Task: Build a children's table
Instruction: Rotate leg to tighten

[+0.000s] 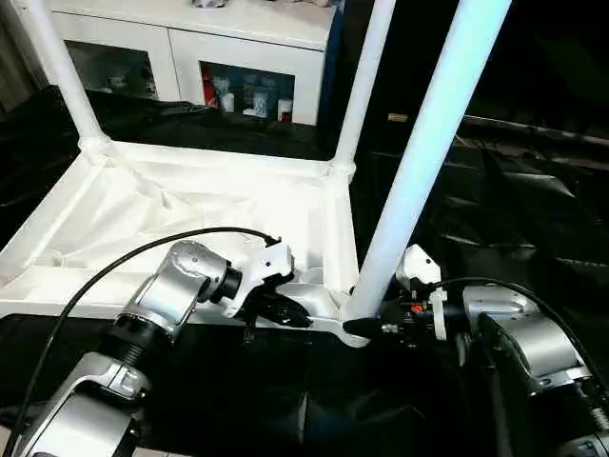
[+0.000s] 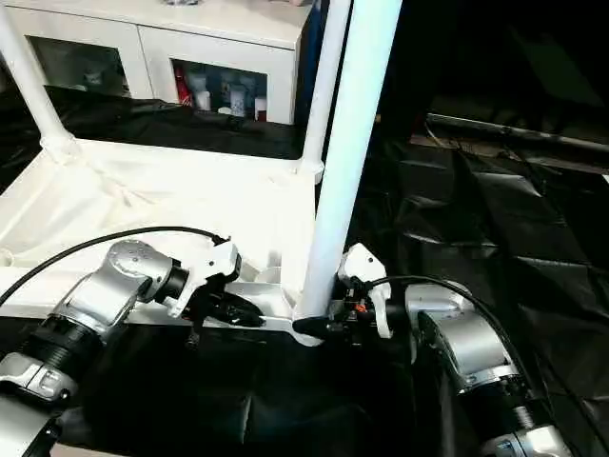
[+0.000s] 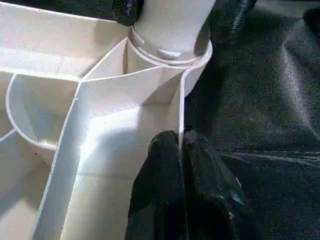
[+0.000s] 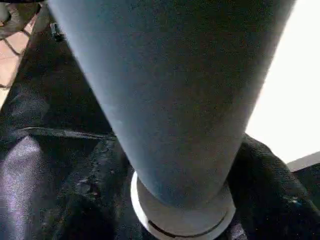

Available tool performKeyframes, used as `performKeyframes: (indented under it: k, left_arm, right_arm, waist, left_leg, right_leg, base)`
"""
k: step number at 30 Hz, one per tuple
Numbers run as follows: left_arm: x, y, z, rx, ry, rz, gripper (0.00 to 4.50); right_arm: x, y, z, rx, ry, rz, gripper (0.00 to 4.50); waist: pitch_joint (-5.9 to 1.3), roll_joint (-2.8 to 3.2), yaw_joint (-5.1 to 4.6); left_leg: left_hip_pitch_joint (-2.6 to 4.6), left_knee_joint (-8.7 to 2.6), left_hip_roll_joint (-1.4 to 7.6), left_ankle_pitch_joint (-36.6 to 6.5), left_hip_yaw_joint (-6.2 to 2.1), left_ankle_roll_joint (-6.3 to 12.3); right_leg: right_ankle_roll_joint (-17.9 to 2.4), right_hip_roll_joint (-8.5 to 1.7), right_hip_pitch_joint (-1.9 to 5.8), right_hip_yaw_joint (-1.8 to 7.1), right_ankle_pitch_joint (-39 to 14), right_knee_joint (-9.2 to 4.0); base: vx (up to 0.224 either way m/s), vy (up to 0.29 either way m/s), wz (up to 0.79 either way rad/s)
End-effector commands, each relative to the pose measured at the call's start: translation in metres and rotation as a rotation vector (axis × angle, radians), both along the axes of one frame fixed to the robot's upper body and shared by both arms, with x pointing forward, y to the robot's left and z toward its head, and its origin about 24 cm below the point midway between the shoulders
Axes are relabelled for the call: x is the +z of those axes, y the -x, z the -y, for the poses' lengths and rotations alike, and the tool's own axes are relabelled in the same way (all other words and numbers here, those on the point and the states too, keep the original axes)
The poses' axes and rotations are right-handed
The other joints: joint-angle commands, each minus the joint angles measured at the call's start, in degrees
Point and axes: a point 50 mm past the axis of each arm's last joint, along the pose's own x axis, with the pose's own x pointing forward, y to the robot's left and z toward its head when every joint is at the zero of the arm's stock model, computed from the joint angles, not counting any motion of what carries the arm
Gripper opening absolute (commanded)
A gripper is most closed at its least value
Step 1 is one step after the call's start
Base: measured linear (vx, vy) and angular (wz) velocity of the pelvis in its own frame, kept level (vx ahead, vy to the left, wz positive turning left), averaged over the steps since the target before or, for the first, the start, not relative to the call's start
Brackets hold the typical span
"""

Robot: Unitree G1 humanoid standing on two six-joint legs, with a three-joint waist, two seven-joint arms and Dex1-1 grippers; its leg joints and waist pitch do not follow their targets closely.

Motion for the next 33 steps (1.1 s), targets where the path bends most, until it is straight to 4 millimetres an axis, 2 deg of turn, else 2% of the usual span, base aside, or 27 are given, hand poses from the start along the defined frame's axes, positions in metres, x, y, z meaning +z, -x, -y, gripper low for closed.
performKeyframes:
  k: [1, 3, 4, 5, 9, 10, 11, 13, 14, 15, 16, 17, 18, 20, 22, 23, 24, 25, 26, 27, 29, 30, 33]
  left_arm:
    - [-0.004, 0.003, 0.011, -0.006, 0.014, -0.012, 0.00]
    - [-0.006, 0.002, 0.009, 0.007, 0.009, -0.005, 0.00]
    - [-0.006, 0.002, 0.009, 0.011, 0.010, -0.004, 0.00]
    - [-0.006, 0.002, 0.009, 0.018, 0.012, 0.000, 0.00]
    - [-0.006, -0.007, 0.012, 0.135, 0.003, 0.053, 0.00]
    - [-0.007, -0.010, 0.012, 0.173, 0.000, 0.069, 0.00]
    - [-0.008, -0.013, 0.013, 0.205, -0.006, 0.082, 0.00]
    - [-0.011, -0.017, 0.017, 0.263, -0.020, 0.103, 0.00]
    - [-0.012, -0.022, 0.023, 0.325, -0.023, 0.123, 0.00]
    - [-0.012, -0.022, 0.023, 0.333, -0.023, 0.124, 0.00]
    - [-0.011, -0.027, 0.027, 0.390, -0.024, 0.136, 0.00]
    - [-0.011, -0.028, 0.029, 0.408, -0.025, 0.140, 0.00]
    - [-0.011, -0.033, 0.033, 0.477, -0.029, 0.150, 0.00]
    - [-0.011, -0.037, 0.040, 0.546, -0.029, 0.164, 0.00]
    - [-0.011, -0.040, 0.047, 0.582, -0.029, 0.180, 0.00]
    - [-0.012, -0.040, 0.052, 0.597, -0.027, 0.187, 0.00]
    - [-0.012, -0.040, 0.058, 0.600, -0.022, 0.191, 0.00]
    - [-0.012, -0.039, 0.066, 0.594, -0.019, 0.202, 0.00]
    - [-0.011, -0.038, 0.069, 0.588, -0.016, 0.209, 0.00]
    - [-0.011, -0.036, 0.078, 0.561, -0.007, 0.231, 0.00]
    - [-0.011, -0.034, 0.080, 0.543, -0.003, 0.232, 0.00]
    - [-0.012, -0.033, 0.083, 0.527, -0.004, 0.230, 0.00]
    - [-0.016, -0.032, 0.084, 0.512, -0.017, 0.231, 0.00]
  right_arm:
    - [-0.005, 0.009, -0.019, 0.113, -0.008, -0.047, 2.60]
    - [-0.006, 0.009, -0.017, 0.103, -0.012, -0.051, 2.44]
    - [-0.006, 0.009, -0.016, 0.100, -0.013, -0.052, 2.32]
    - [-0.006, 0.010, -0.016, 0.098, -0.014, -0.052, 2.32]
    - [-0.010, 0.006, -0.019, 0.040, -0.030, -0.038, 2.13]
    - [-0.011, 0.001, -0.021, -0.013, -0.040, -0.029, 2.11]
    - [-0.012, -0.004, -0.022, -0.064, -0.049, -0.019, 2.09]
    - [-0.016, -0.013, -0.023, -0.192, -0.050, -0.014, 2.04]
    - [-0.022, -0.021, -0.024, -0.330, -0.033, -0.018, 2.03]
    - [-0.023, -0.022, -0.024, -0.342, -0.031, -0.019, 2.01]
    - [-0.028, -0.027, -0.025, -0.432, -0.017, -0.029, 2.00]
    - [-0.029, -0.029, -0.026, -0.461, -0.013, -0.034, 1.99]
    - [-0.034, -0.034, -0.029, -0.562, -0.002, -0.051, 1.98]
    - [-0.039, -0.042, -0.034, -0.680, 0.022, -0.055, 1.97]
    - [-0.042, -0.047, -0.037, -0.761, 0.044, -0.059, 1.96]
    - [-0.042, -0.049, -0.040, -0.787, 0.046, -0.058, 1.96]
    - [-0.040, -0.051, -0.043, -0.806, 0.045, -0.050, 1.96]
    - [-0.039, -0.054, -0.049, -0.832, 0.046, -0.047, 1.96]
    - [-0.039, -0.055, -0.052, -0.834, 0.046, -0.046, 1.96]
    - [-0.035, -0.056, -0.061, -0.818, 0.037, -0.022, 1.96]
    - [-0.033, -0.056, -0.068, -0.789, 0.014, -0.024, 1.96]
    - [-0.031, -0.056, -0.074, -0.759, -0.002, -0.019, 1.96]
    - [-0.029, -0.056, -0.077, -0.737, -0.008, -0.005, 1.96]
  waist:
    - [-2.67, 0.07, -0.02]
    - [-2.69, -0.23, 0.03]
    - [-2.68, -0.15, 0.05]
    - [-2.65, -0.87, -0.02]
    - [-2.44, -0.68, 0.24]
    - [-2.38, -0.66, 0.24]
    - [-2.31, -0.04, 0.16]
    - [-2.22, -0.25, -0.11]
    - [-2.38, -0.28, -0.03]
    - [-2.22, -0.42, -0.26]
    - [-2.20, -0.85, -0.44]
    - [-2.21, -0.73, -0.55]
    - [-2.22, -0.61, -0.66]
    - [-2.22, -0.60, -0.85]
    - [-2.34, -0.64, -0.82]
    - [-2.37, 1.11, -0.57]
    - [-2.40, -0.16, -0.95]
    - [-2.53, 0.03, -0.60]
    - [-2.58, 0.09, -0.72]
    - [-2.68, -0.41, -0.70]
    - [-2.68, -0.26, -0.58]
    - [-2.69, 0.23, -0.64]
    - [-2.55, 0.01, -0.74]
  left_leg:
    - [0.15, -3.43, 1.37, -8.6, 0.17, 2.47]
    - [0.11, -3.36, 1.33, -8.1, 0.20, 2.80]
    - [0.12, -3.37, 1.33, -8.1, 0.20, 2.86]
    - [0.06, -3.32, 1.32, -8.2, 0.29, 3.03]
    - [0.14, -3.45, 1.39, -9.5, 0.21, 2.52]
    - [0.14, -3.48, 1.39, -10.0, 0.24, 2.35]
    - [0.36, -3.57, 1.37, -11.6, 0.30, 1.64]
    - [0.37, -3.89, 1.24, -14.1, 0.03, -0.09]
    - [0.44, -3.86, 1.25, -14.0, -0.08, -0.31]
    - [0.26, -4.01, 1.23, -14.1, -0.12, -0.77]
    - [0.19, -4.03, 1.21, -14.4, -0.15, -0.89]
    - [0.17, -4.06, 1.17, -14.7, -0.23, -1.07]
    - [0.26, -4.09, 1.17, -15.7, -0.34, -1.40]
    - [0.33, -4.07, 1.08, -16.1, -0.32, -1.82]
    - [0.31, -4.07, 1.05, -15.9, -0.40, -1.80]
    - [0.57, -4.13, 1.07, -15.9, -0.50, -2.05]
    - [0.12, -4.06, 0.95, -15.4, -0.30, -1.79]
    - [0.47, -3.92, 1.01, -14.9, -0.13, -1.30]
    - [0.38, -3.89, 1.02, -14.6, -0.09, -1.11]
    - [-0.04, -3.92, 0.97, -13.3, -0.22, -0.84]
    - [0.10, -3.83, 0.98, -12.6, -0.05, -0.41]
    - [0.00, -3.89, 0.97, -12.0, -0.10, -0.30]
    - [-0.05, -3.96, 0.92, -13.0, -0.03, -0.18]
  right_leg:
    - [-13.2, -3.15, 2.37, 2.03, -3.5, -3.59]
    - [-13.2, -3.17, 2.44, 2.00, -3.2, -3.50]
    - [-13.2, -3.19, 2.43, 1.99, -3.4, -3.52]
    - [-13.0, -3.17, 2.44, 1.96, -4.0, -3.65]
    - [-12.0, -3.39, 2.21, 2.02, -8.1, -3.96]
    - [-11.8, -3.40, 2.12, 2.03, -9.0, -4.05]
    - [-11.6, -3.42, 1.74, 2.11, -11.0, -4.50]
    - [-10.1, -3.43, 1.70, 2.00, -16.8, -4.90]
    - [-9.7, -3.51, 1.83, 1.98, -17.2, -4.90]
    - [-9.3, -3.46, 1.64, 2.01, -18.1, -4.93]
    - [-8.8, -3.47, 1.68, 1.94, -19.3, -5.05]
    - [-8.5, -3.51, 1.65, 1.93, -20.4, -5.07]
    - [-7.6, -3.62, 1.48, 1.92, -22.5, -5.45]
    - [-7.3, -3.57, 1.14, 1.98, -23.1, -5.52]
    - [-7.1, -3.55, 1.28, 1.91, -22.6, -5.57]
    - [-7.4, -3.62, 1.13, 2.08, -21.1, -5.46]
    - [-7.9, -3.08, 1.47, 2.02, -17.4, -5.26]
    - [-8.1, -3.25, 1.28, 2.13, -16.2, -5.24]
    - [-8.4, -3.23, 1.27, 2.20, -15.4, -5.13]
    - [-8.4, -3.23, 1.78, 2.01, -14.5, -4.82]
    - [-8.3, -3.24, 1.65, 2.07, -13.2, -4.92]
    - [-8.6, -3.13, 1.78, 2.09, -11.6, -4.74]
    - [-8.3, -3.14, 1.76, 2.04, -13.1, -4.98]
  base:
    - [0.000, 0.000, 0.00]
    - [0.000, 0.000, 0.00]
    - [0.000, 0.000, 0.00]
    - [0.000, 0.000, 0.00]
    - [0.000, 0.000, 0.00]
    - [0.000, 0.000, 0.00]
    - [0.000, 0.000, 0.00]
    - [0.000, 0.000, 0.00]
    - [0.000, 0.000, 0.00]
    - [0.000, 0.000, 0.00]
    - [0.000, 0.000, 0.00]
    - [0.000, 0.000, 0.00]
    - [0.000, 0.000, 0.00]
    - [0.000, 0.000, 0.00]
    - [0.000, 0.000, 0.00]
    - [0.000, 0.000, 0.00]
    - [0.000, 0.000, 0.00]
    - [0.000, 0.000, 0.00]
    - [0.000, 0.000, 0.00]
    - [0.000, 0.000, 0.00]
    - [0.000, 0.000, 0.00]
    - [0.000, 0.000, 0.00]
    - [0.000, 0.000, 0.00]
